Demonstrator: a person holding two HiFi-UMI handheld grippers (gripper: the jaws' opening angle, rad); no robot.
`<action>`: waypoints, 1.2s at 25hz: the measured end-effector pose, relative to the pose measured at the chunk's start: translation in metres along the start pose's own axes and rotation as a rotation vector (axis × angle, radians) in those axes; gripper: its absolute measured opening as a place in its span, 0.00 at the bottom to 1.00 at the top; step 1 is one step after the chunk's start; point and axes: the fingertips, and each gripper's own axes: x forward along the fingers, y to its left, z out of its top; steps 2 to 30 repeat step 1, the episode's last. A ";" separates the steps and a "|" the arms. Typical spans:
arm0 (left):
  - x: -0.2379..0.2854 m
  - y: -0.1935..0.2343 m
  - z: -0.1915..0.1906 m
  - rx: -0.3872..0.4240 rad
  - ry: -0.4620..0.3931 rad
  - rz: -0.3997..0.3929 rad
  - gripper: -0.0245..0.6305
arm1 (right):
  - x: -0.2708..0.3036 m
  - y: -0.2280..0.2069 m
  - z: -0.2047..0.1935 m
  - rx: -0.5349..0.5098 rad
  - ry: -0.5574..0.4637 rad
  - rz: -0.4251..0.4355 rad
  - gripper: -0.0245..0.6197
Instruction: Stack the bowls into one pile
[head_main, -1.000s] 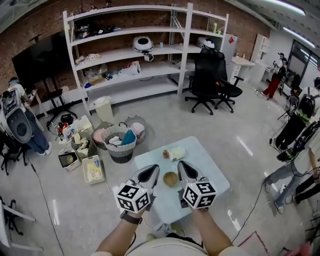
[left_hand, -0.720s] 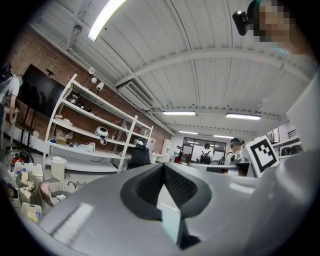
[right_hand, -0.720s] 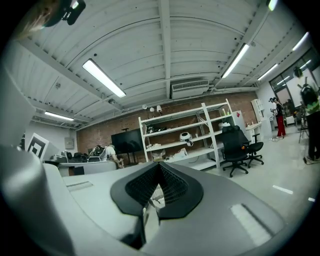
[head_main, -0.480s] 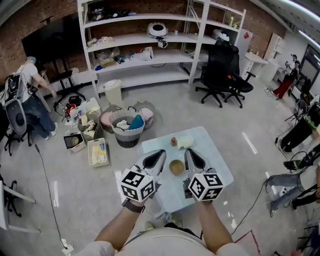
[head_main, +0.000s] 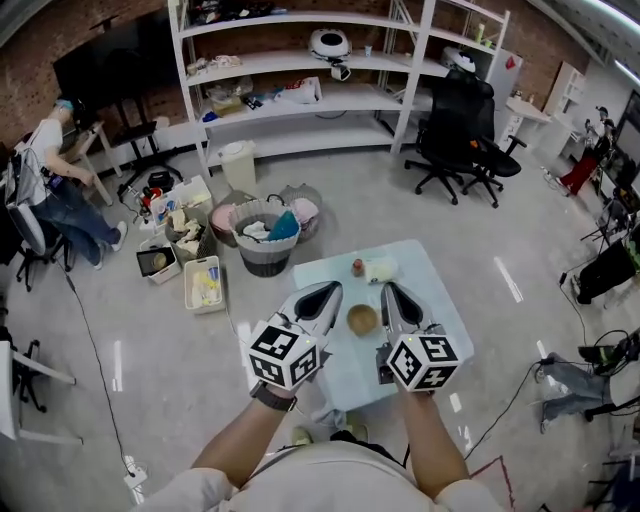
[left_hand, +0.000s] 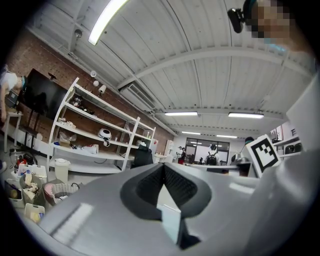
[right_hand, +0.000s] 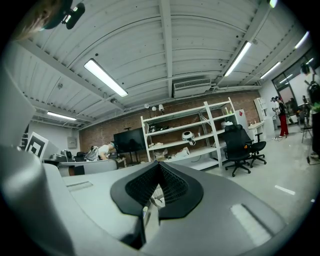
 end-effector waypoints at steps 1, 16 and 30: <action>0.000 0.000 0.000 0.003 -0.001 -0.002 0.05 | 0.001 0.000 0.000 -0.002 -0.003 -0.001 0.05; 0.000 0.000 0.000 0.003 -0.001 -0.002 0.05 | 0.001 0.000 0.000 -0.002 -0.003 -0.001 0.05; 0.000 0.000 0.000 0.003 -0.001 -0.002 0.05 | 0.001 0.000 0.000 -0.002 -0.003 -0.001 0.05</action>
